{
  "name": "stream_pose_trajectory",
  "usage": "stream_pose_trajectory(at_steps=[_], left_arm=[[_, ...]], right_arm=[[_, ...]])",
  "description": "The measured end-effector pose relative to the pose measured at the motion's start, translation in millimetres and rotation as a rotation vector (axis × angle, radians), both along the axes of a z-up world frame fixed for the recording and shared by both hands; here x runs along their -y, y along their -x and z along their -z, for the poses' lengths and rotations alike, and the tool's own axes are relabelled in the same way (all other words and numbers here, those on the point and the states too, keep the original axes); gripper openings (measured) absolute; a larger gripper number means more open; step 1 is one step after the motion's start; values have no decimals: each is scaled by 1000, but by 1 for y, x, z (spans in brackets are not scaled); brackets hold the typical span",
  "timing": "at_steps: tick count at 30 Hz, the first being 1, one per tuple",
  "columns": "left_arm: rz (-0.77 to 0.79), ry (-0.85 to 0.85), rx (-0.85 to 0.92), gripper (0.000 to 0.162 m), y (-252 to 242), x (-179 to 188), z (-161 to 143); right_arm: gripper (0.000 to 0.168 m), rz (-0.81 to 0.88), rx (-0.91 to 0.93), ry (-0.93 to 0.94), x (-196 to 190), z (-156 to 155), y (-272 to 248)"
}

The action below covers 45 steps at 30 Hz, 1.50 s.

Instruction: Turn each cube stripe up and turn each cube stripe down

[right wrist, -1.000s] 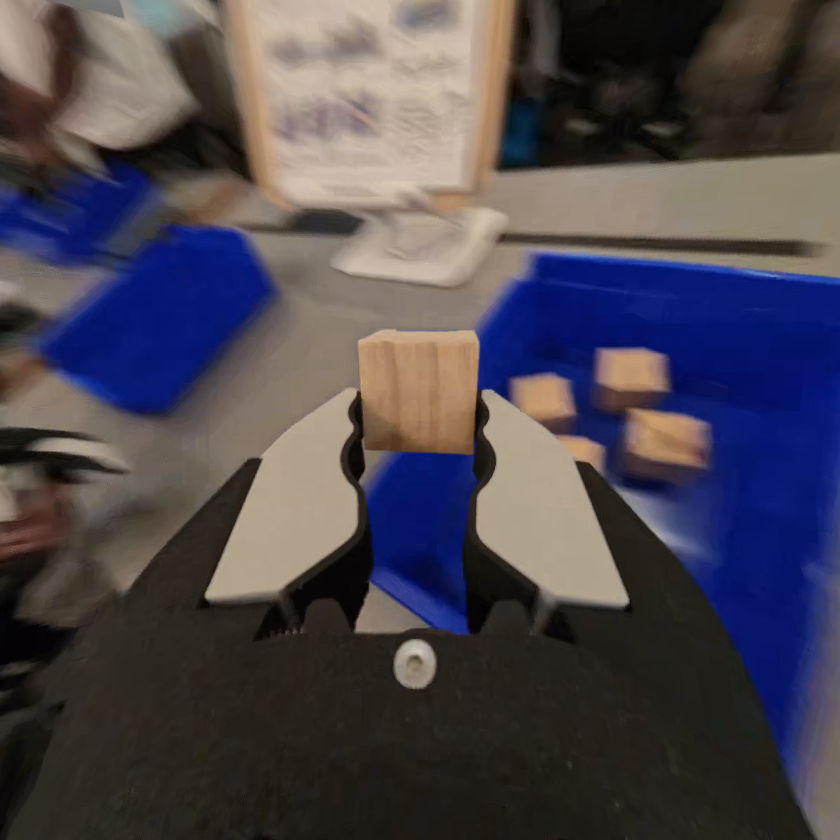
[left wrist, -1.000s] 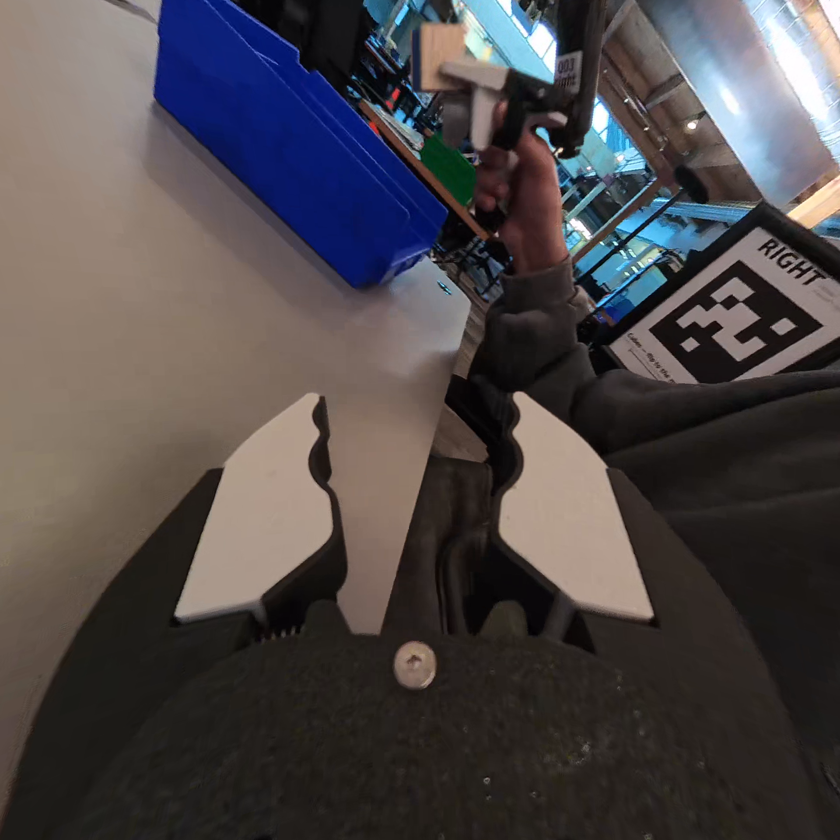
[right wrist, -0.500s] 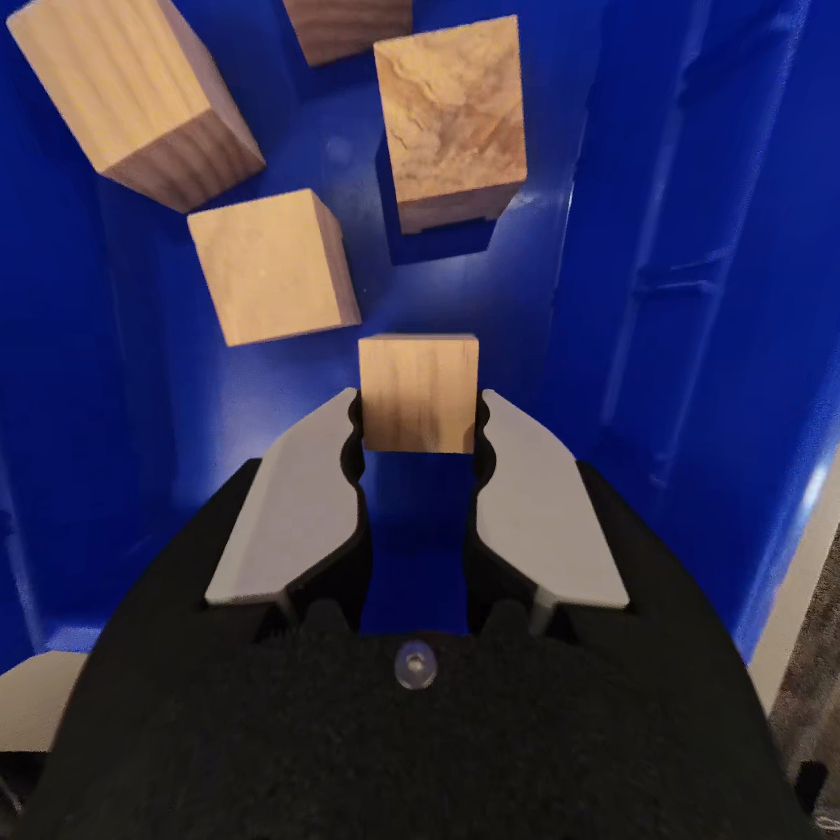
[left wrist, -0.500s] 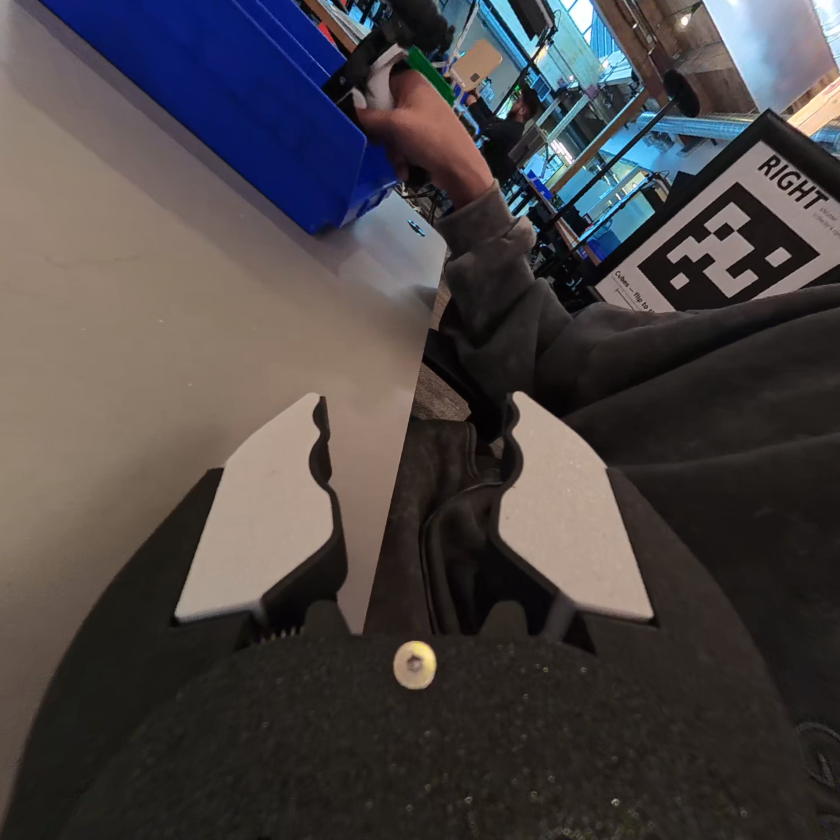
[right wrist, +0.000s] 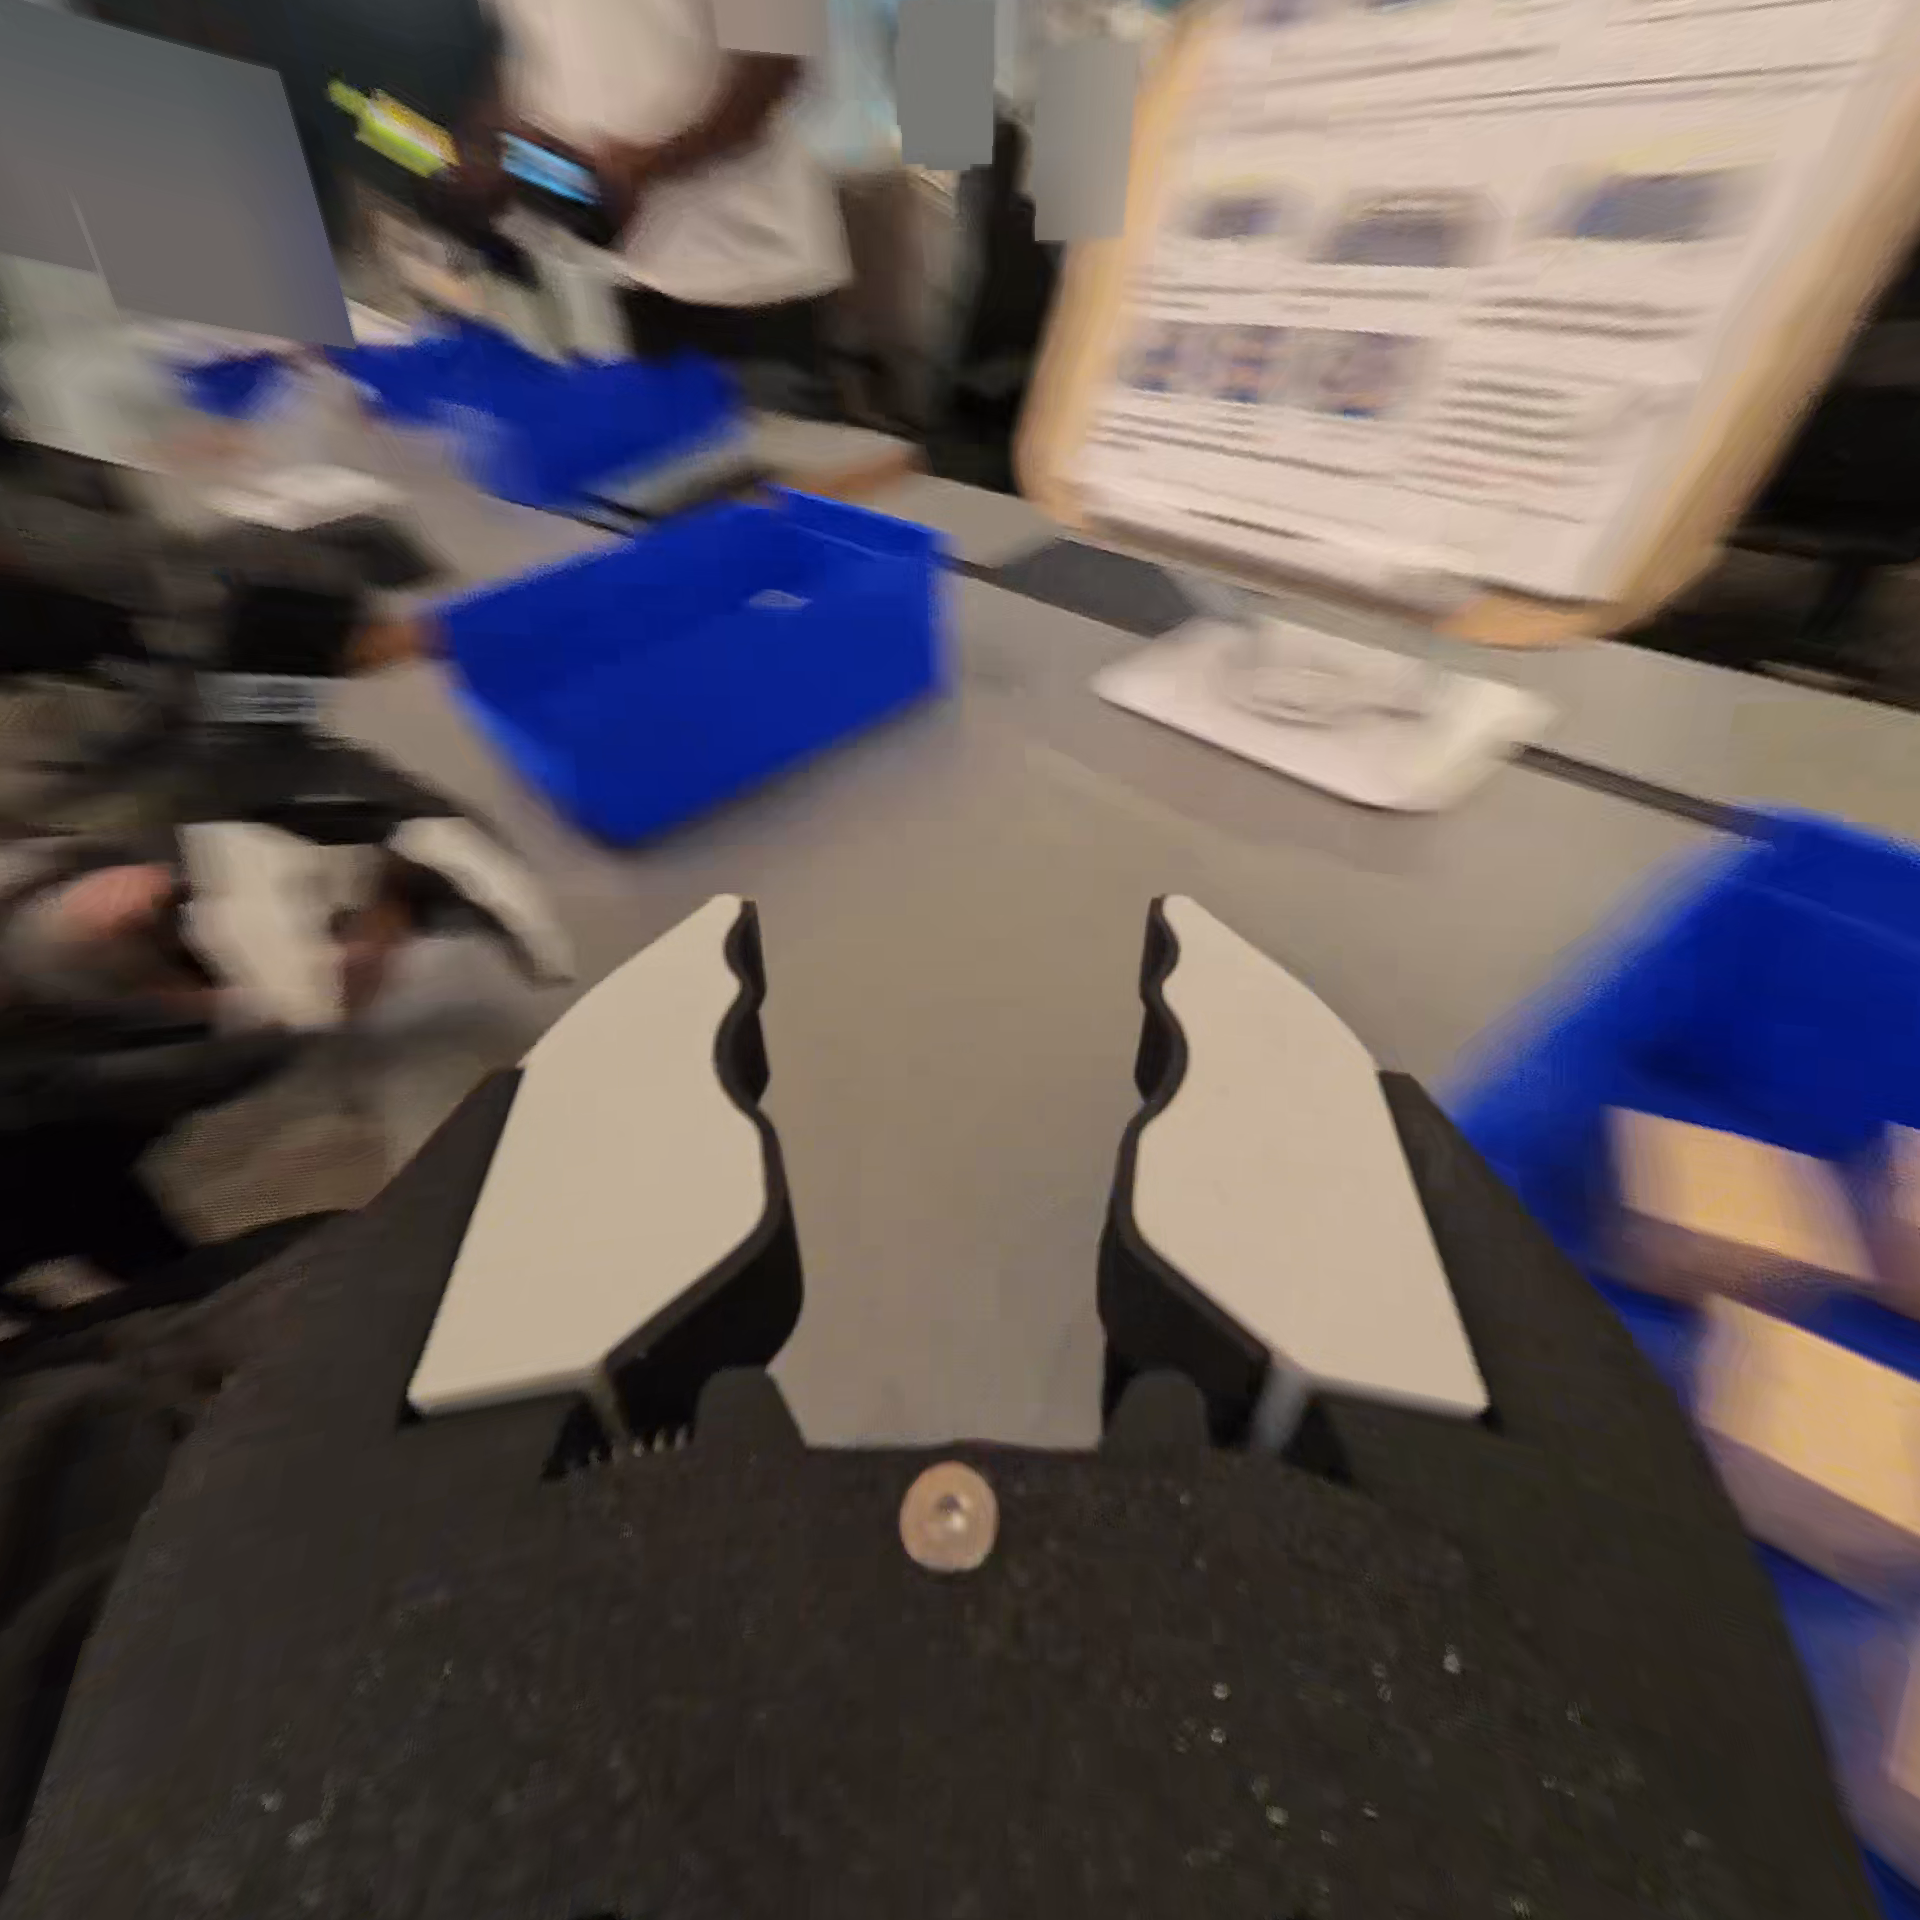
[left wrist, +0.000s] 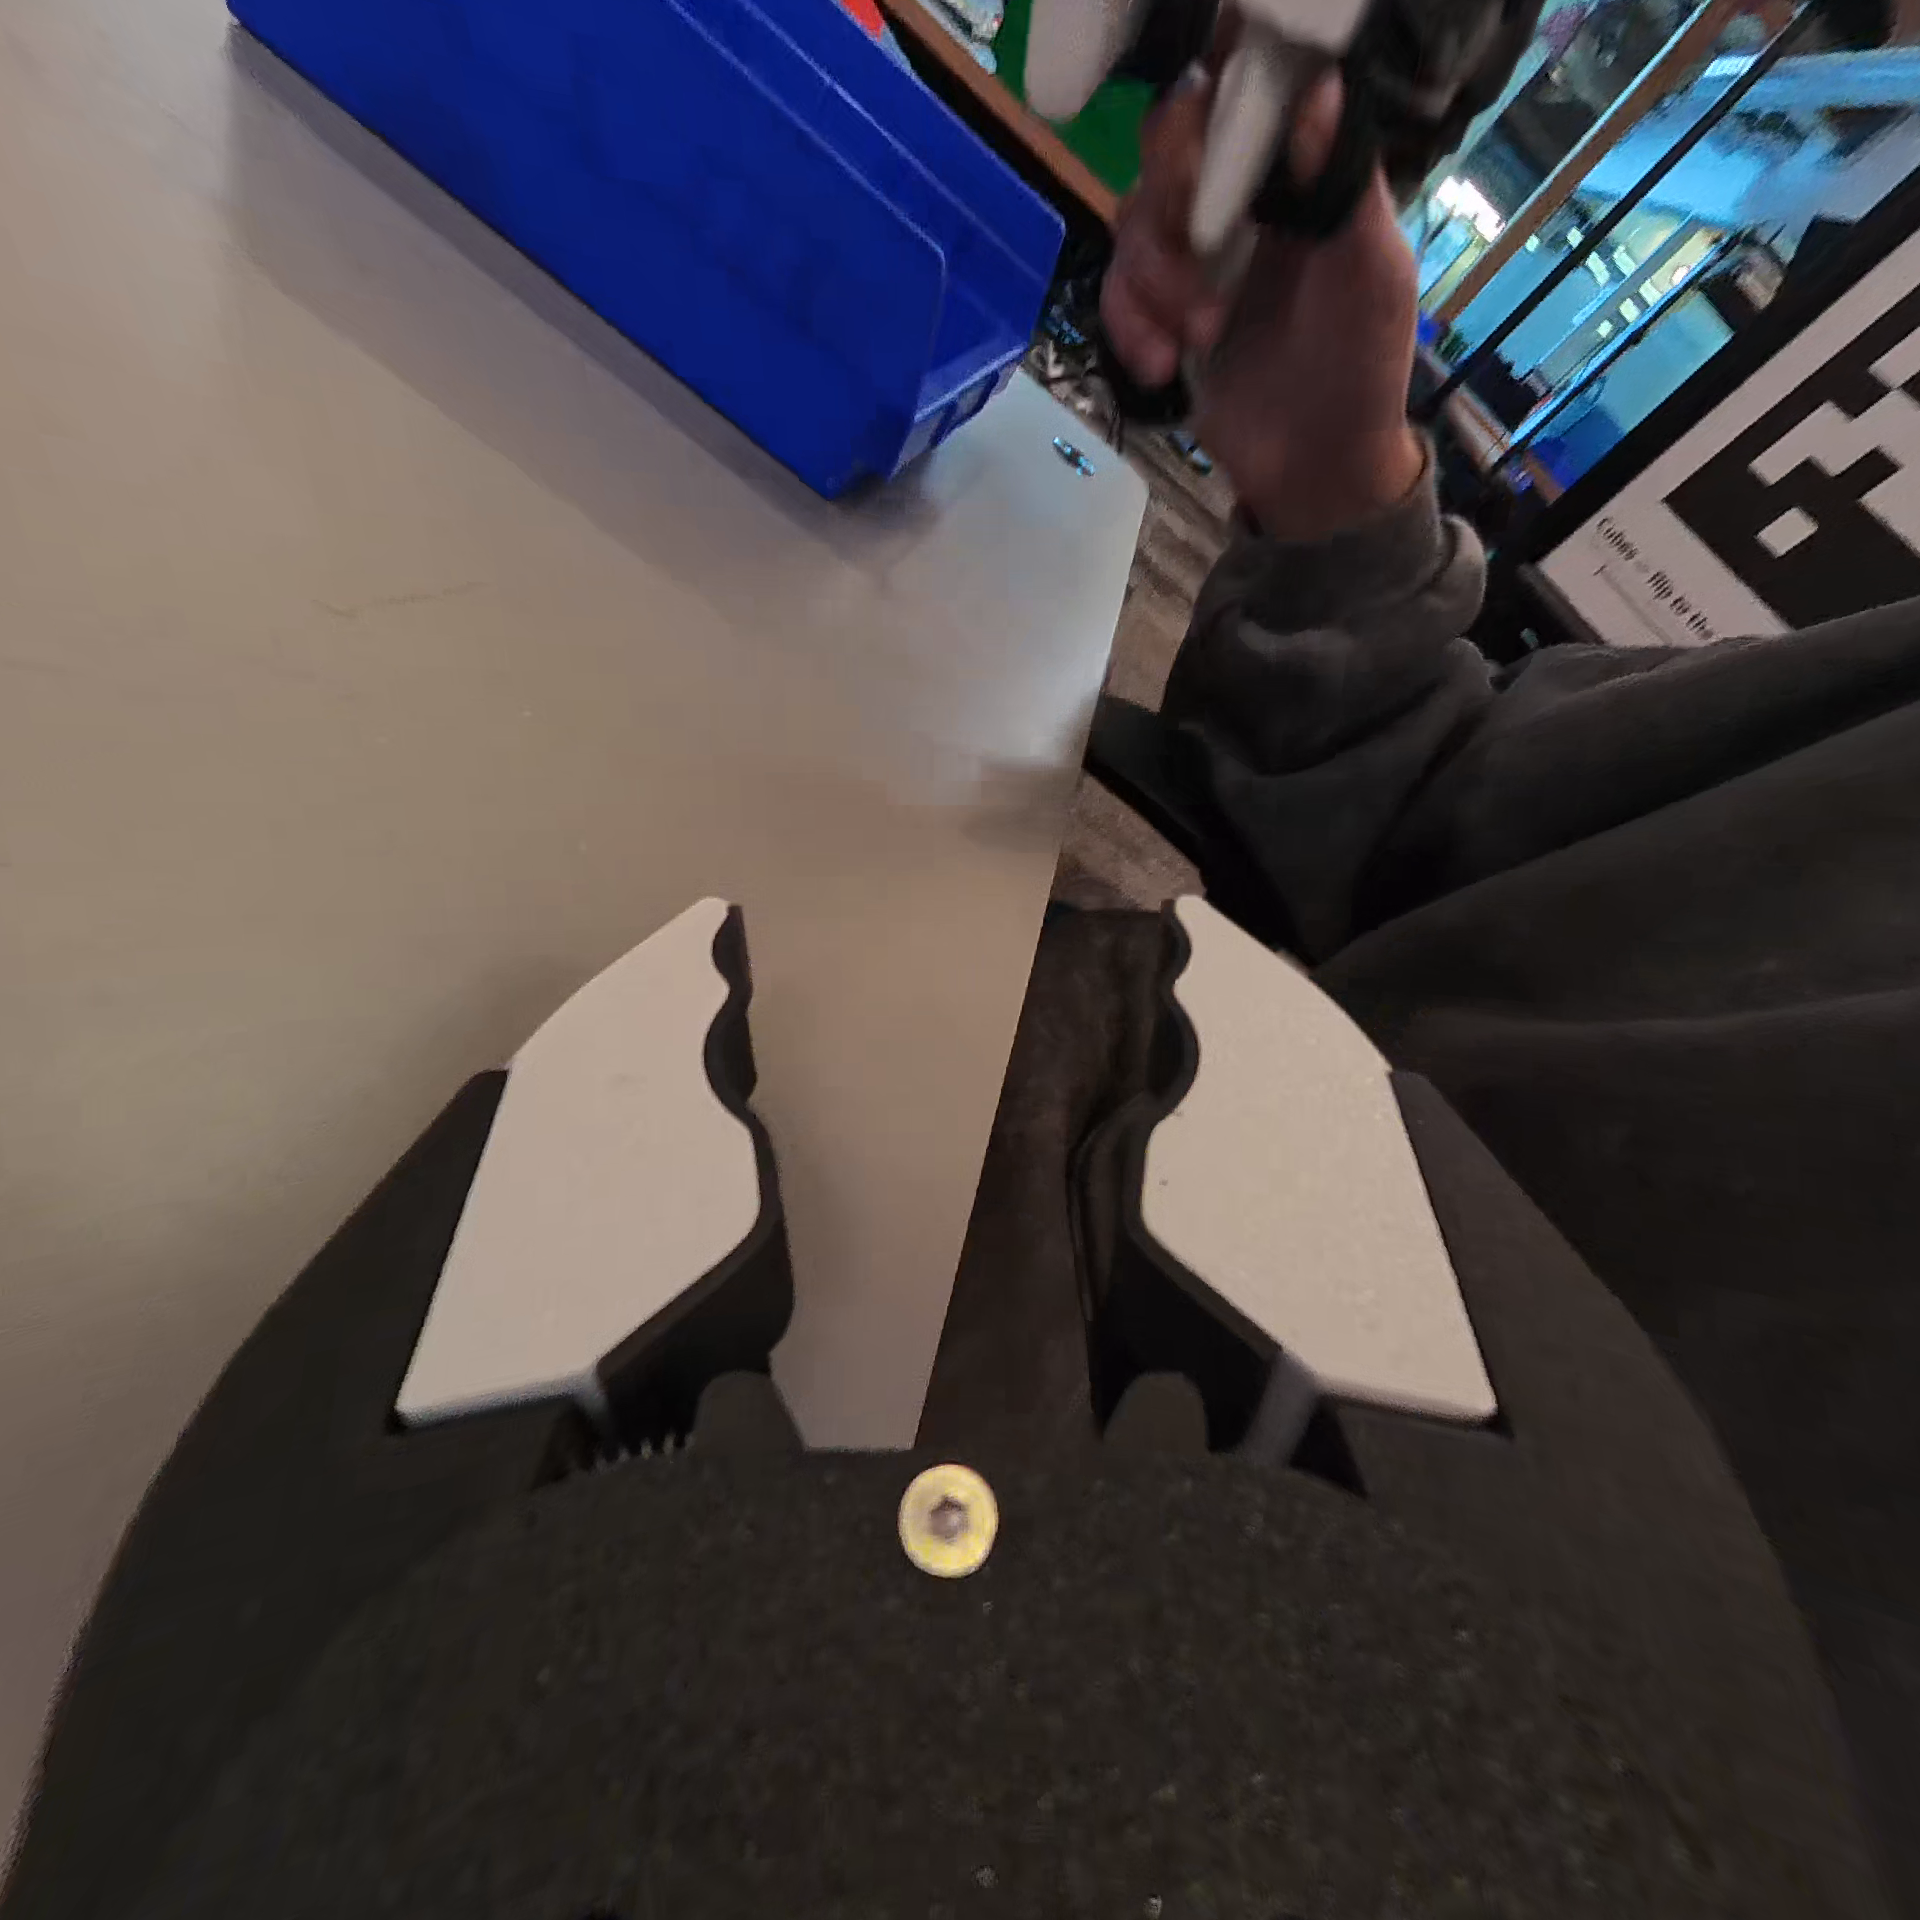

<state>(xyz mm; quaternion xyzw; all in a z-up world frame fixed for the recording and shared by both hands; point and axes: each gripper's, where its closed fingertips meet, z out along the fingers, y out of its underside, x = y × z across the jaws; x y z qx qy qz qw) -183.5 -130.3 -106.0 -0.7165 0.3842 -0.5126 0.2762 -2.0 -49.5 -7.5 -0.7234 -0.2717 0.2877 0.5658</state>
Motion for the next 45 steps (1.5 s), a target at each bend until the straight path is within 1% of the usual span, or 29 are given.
stream_pose_trajectory(at_steps=[1,2,3,5,7,9,11,14,16,18,20,23,25,26,28,31,33,35,37,39,41,43,45], left_arm=[[-19,-20,-30,73,3,-3,0],[-53,-44,-67,73,9,-8,-2],[-100,-72,-99,72,18,-17,-7],[-249,-107,-162,70,47,-46,-24],[-444,-85,-234,70,87,-90,-43],[-614,-62,-383,75,133,-144,-50],[-773,-20,-503,73,178,-205,-50],[-921,178,-657,72,231,-277,-24],[-974,309,-740,69,256,-308,1],[-1018,418,-792,69,273,-329,22],[-1049,480,-818,67,280,-344,38],[-1081,484,-896,69,286,-361,51],[-1096,477,-961,69,290,-367,57],[-1092,485,-1000,65,292,-366,62],[-1058,481,-1081,46,294,-362,69],[-1037,478,-1055,46,291,-360,65],[-1010,453,-1011,45,285,-358,56],[-960,432,-891,45,269,-352,39],[-919,381,-752,45,254,-343,14],[-860,336,-587,45,233,-326,-15],[-776,307,-357,45,204,-301,-47],[-652,298,-123,45,167,-269,-79],[-512,294,67,45,127,-233,-103]], right_arm=[[68,-109,-76,-1,18,13,33],[66,-180,-119,12,32,30,59],[64,-233,-122,28,42,48,81],[62,-312,-75,143,58,81,110],[62,-389,-61,226,70,96,128],[61,-395,-46,243,71,102,133],[61,-402,-33,244,73,104,135],[61,-401,-1,225,78,109,137],[60,-414,26,228,84,113,139],[59,-427,38,217,90,113,141],[59,-431,62,202,93,113,141],[58,-427,93,178,93,114,140],[58,-429,94,188,91,116,139],[58,-432,87,200,91,117,138],[58,-436,67,227,90,118,137],[56,-438,36,249,88,115,134],[56,-428,26,250,85,114,131],[56,-408,15,249,81,113,126],[55,-389,-5,252,76,110,121],[55,-370,-38,261,70,108,116],[55,-352,-84,283,63,107,111],[56,-335,-129,321,55,109,107],[57,-313,-170,375,44,111,102]])
